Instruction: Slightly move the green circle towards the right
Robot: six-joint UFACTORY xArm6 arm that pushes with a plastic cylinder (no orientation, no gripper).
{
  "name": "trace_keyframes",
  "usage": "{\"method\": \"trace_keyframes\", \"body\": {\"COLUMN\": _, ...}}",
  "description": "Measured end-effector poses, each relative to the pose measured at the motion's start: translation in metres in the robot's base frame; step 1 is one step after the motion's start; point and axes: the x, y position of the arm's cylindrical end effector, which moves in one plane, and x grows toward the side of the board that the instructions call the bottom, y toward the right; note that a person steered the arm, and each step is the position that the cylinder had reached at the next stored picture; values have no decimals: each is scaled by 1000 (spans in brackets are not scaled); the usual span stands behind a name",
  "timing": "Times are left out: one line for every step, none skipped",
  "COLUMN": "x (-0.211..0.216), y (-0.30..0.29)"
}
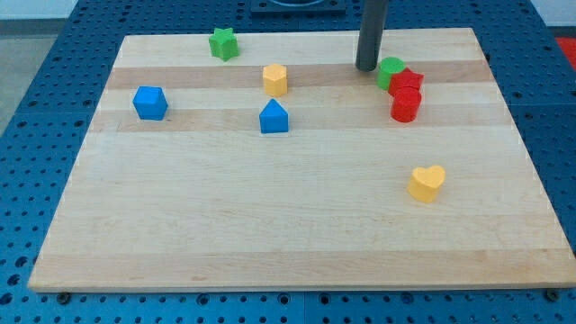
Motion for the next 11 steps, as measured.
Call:
{"method": "trace_keyframes", "body": {"x": 0, "y": 0}}
{"method": "trace_keyframes", "body": {"x": 0, "y": -11}}
{"method": "trace_keyframes", "body": {"x": 6, "y": -22}}
{"method": "trace_keyframes", "body": {"x": 20, "y": -24}}
{"method": "trace_keyframes", "body": {"x": 22, "y": -19}}
{"method": "trace_keyframes", "body": {"x": 22, "y": -4}}
{"method": "trace_keyframes", "body": {"x": 23, "y": 7}}
{"method": "trace_keyframes", "body": {"x": 23, "y": 10}}
{"method": "trace_keyframes", "body": {"x": 14, "y": 10}}
{"method": "trace_keyframes", "body": {"x": 0, "y": 8}}
{"method": "trace_keyframes", "body": {"x": 0, "y": 0}}
